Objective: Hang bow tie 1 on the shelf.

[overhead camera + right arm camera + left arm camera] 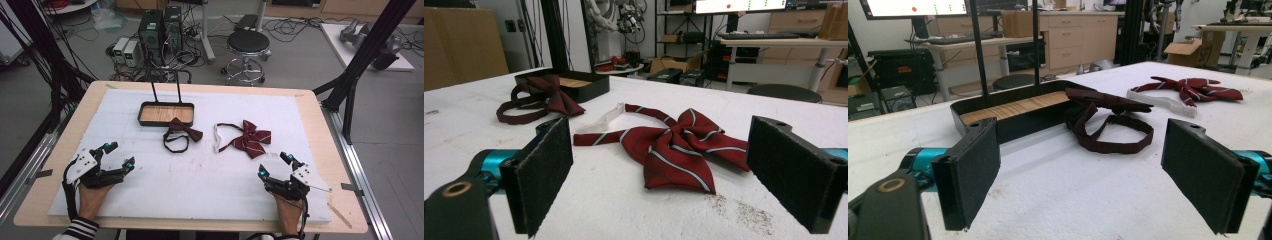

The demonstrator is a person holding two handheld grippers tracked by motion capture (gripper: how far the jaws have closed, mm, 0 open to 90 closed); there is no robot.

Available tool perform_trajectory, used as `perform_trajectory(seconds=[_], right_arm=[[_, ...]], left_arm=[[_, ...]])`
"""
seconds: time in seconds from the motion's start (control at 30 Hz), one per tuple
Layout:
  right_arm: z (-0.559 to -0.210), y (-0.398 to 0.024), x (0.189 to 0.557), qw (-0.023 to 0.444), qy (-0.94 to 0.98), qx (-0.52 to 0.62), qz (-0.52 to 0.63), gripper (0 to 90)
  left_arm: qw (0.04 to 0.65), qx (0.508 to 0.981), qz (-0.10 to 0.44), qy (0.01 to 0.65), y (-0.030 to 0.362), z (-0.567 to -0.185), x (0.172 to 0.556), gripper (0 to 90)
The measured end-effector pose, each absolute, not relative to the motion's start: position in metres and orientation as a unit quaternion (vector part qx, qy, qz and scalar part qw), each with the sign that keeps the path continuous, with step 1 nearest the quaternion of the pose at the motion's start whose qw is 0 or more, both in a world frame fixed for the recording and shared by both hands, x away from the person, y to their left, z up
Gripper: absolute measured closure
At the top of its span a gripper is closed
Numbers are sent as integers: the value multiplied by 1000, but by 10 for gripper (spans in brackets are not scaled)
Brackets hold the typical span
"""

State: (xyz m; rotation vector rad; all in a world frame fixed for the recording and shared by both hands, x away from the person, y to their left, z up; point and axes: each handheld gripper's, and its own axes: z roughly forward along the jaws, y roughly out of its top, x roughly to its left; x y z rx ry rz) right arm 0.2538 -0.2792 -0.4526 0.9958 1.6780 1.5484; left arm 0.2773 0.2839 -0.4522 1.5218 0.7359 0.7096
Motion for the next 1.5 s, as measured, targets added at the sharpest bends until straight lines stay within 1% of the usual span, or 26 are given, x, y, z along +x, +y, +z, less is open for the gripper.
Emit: perform_trajectory(seconds=[1.1,1.13,1.23,1.5], right_arm=[[-452,-277,255,322,640,390,579,110],[-451,-277,256,327,640,397,572,111],[-449,-275,258,319,642,401,570,110],[-426,-267,268,315,656,402,555,111]], left_arm=[[613,653,307,321,285,-452,277,161],[613,652,307,322,285,-452,277,160],[613,652,308,324,285,-452,277,160],[612,652,309,323,285,-452,277,157]])
